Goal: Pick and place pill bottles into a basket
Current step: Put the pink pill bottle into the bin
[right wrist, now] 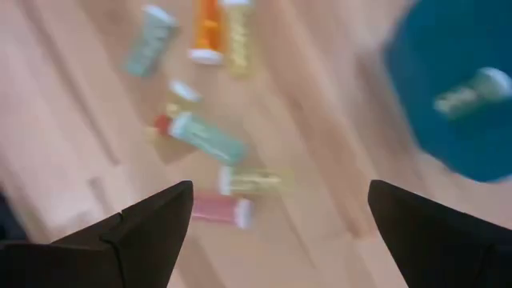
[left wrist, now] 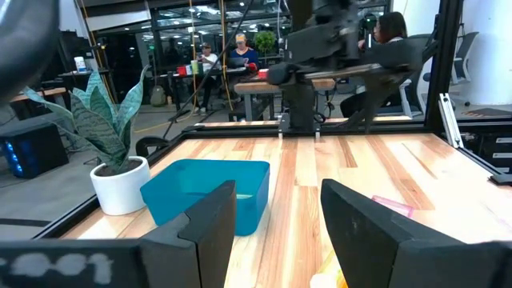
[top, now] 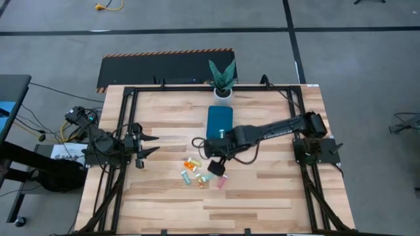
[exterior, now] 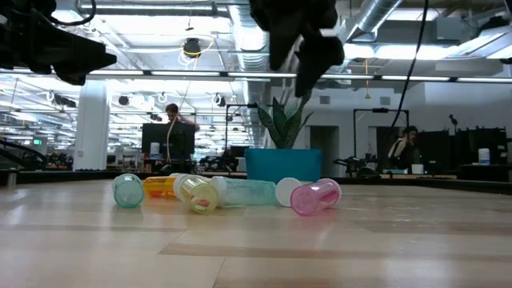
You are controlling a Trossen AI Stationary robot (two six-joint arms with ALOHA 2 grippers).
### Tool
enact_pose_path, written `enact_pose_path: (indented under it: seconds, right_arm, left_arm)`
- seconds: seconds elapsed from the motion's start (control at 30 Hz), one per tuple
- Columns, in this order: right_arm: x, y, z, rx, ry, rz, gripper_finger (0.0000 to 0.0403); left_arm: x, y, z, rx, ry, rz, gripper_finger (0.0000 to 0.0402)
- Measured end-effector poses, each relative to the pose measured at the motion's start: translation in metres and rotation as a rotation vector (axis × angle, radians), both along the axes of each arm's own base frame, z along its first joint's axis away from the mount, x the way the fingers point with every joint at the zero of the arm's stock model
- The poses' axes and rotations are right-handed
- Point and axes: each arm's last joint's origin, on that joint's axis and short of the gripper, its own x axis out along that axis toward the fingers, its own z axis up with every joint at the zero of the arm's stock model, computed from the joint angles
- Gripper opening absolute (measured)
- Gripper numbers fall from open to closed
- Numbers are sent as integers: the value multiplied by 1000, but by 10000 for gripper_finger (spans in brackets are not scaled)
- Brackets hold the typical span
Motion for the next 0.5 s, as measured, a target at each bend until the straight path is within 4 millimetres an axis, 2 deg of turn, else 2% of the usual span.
enact_pose_path:
  seconds: [0.13,0.27,0.37,0.5]
  right_arm:
    - [6,16,4,32,-98,13,372]
    - [6,25,4,85,-102,-20,390]
    - [8,31,-9,135,-55,-55,396]
    - [13,44,-27,186,-5,-16,397]
  left_arm:
    - [0,0,0,0,0,0,175]
    - [0,0,0,0,0,0,175]
    - [0,0,0,0,0,0,175]
    - [0,0,0,0,0,0,175]
